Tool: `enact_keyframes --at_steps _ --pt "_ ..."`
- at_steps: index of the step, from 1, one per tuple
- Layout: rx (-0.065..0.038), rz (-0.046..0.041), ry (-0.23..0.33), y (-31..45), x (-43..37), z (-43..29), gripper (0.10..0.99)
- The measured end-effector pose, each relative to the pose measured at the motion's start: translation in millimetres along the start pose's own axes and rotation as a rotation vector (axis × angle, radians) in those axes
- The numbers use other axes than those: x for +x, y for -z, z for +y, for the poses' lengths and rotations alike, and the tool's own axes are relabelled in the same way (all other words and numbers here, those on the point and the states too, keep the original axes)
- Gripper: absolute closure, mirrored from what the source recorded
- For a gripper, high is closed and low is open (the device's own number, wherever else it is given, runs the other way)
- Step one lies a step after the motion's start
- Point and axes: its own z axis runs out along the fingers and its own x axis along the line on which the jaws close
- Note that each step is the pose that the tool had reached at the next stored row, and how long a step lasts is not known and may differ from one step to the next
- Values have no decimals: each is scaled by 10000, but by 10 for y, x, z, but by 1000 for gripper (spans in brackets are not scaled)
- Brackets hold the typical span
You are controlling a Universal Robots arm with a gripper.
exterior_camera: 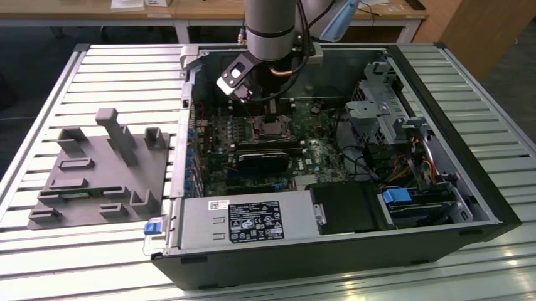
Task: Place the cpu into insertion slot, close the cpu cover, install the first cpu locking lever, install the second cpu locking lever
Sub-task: 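Close the cpu cover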
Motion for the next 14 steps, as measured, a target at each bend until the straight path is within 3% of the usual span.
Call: enact_keyframes --at_steps 10,14 --pt "5 0 22 -30 -2 -13 980" --pt "27 35 592 -32 -2 -14 980"
